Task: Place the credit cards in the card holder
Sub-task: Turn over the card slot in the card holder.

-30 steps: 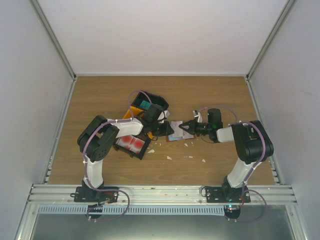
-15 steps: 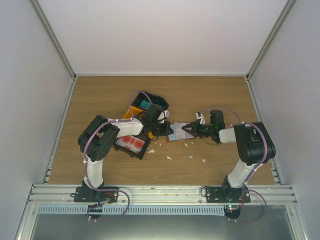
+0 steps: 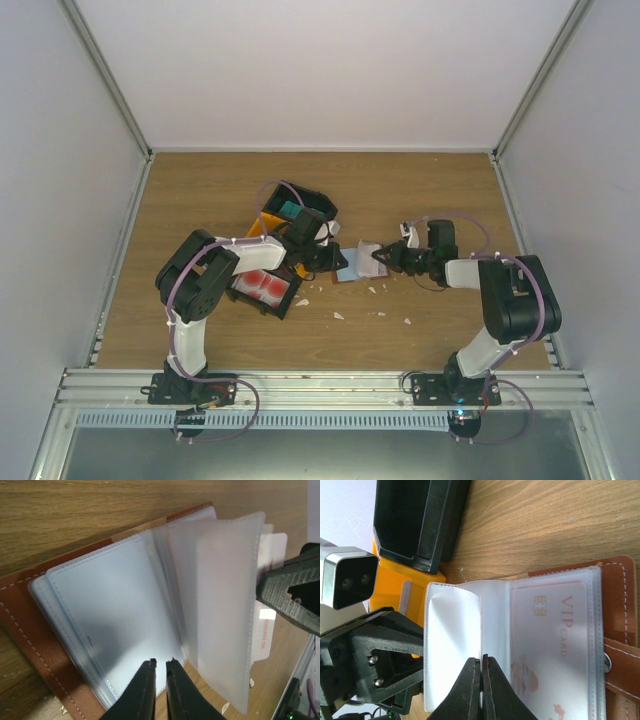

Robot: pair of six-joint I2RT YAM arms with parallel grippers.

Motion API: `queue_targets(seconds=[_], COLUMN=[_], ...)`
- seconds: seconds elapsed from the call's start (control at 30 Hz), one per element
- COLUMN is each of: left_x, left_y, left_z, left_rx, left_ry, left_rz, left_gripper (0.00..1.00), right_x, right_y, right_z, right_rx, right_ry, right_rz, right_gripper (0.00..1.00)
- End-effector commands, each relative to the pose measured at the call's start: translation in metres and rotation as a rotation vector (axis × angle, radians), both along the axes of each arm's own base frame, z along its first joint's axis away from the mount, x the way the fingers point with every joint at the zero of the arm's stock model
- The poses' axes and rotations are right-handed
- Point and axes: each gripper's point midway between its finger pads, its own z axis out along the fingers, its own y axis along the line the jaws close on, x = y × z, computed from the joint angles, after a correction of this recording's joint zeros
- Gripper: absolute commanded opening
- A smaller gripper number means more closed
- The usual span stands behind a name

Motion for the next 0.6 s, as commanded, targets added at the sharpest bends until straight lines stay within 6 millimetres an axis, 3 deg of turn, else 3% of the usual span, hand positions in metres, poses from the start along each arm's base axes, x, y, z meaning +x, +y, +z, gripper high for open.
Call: queue_targets(seconds=[0.0, 0.3, 0.57], left_x=[0.006, 0.004, 0.001], left_y=[-0.011, -0.025, -0.049], left_z=[0.016, 0.047, 0.046], left_rx=[-0.059, -0.159, -0.145], left_ry=[-0.053, -0.132, -0.143], left_rz=[-0.038, -0.089, -0.161], left_gripper=[0.15, 0.52, 0.64], right_x=[0.000, 0.003, 0.008], right_y=[-0.005, -0.014, -0.032], right_z=[-0.002, -0.005, -0.005], right_rx=[-0.031, -0.108, -0.254], right_ry=[-0.006, 0.006, 0.027], right_rz=[-0.008, -0.030, -0.065], right_gripper=[0.01, 0.01, 0.00])
